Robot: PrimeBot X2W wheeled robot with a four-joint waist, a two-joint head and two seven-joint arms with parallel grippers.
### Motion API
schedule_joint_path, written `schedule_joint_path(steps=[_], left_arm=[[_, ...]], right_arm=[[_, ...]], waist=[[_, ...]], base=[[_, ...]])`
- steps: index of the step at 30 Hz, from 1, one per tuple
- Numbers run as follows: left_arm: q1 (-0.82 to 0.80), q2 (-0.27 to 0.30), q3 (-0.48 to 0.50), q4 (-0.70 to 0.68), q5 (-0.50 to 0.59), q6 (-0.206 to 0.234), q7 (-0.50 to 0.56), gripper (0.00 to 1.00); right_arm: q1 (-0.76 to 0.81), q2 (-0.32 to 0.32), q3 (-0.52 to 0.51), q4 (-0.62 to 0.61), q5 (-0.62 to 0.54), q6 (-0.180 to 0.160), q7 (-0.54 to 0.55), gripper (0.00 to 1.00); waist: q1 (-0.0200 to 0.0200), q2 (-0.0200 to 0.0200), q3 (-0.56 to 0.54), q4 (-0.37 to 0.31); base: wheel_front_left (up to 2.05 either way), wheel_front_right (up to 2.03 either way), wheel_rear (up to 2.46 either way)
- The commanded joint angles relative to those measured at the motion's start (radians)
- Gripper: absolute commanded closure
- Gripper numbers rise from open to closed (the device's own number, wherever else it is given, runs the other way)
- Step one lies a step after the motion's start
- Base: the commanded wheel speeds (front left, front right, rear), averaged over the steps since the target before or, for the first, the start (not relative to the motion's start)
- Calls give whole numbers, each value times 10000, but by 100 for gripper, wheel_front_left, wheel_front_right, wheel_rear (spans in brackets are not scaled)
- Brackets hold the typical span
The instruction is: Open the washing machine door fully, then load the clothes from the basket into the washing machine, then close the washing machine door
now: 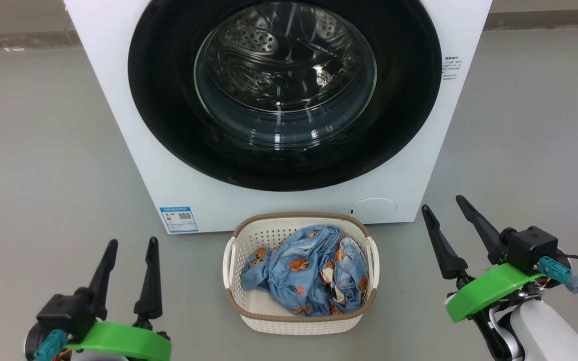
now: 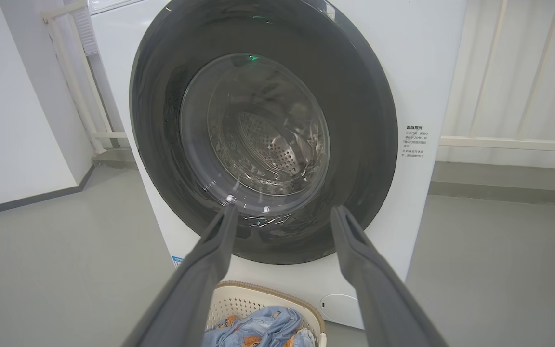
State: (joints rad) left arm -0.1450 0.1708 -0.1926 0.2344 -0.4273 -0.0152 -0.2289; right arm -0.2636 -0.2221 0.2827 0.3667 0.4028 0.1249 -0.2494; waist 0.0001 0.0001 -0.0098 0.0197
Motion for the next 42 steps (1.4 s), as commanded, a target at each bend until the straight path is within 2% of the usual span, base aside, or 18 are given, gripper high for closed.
schedule_joint_path(steps=[1, 11, 20, 42], left_arm=[[-436, 222, 318, -281, 6, 90, -62, 0], [-434, 281, 320, -283, -155, 64, -52, 0], [-458, 362, 259, -262, -48, 263, -6, 0], [-483, 364, 299, -272, -241, 273, -139, 0]], right_arm=[[-336, -74, 89, -231, -67, 58, -124, 0], [-392, -64, 98, -281, -68, 58, -124, 0], [-372, -60, 101, -308, -79, 58, -124, 0], [-377, -69, 124, -231, -30, 58, -124, 0]], waist=[[0, -1, 6, 1], [0, -1, 34, -23], [0, -1, 25, -20], [0, -1, -19, -12]], base=[[0, 0, 0], [0, 0, 0], [19, 19, -37], [90, 90, -180]])
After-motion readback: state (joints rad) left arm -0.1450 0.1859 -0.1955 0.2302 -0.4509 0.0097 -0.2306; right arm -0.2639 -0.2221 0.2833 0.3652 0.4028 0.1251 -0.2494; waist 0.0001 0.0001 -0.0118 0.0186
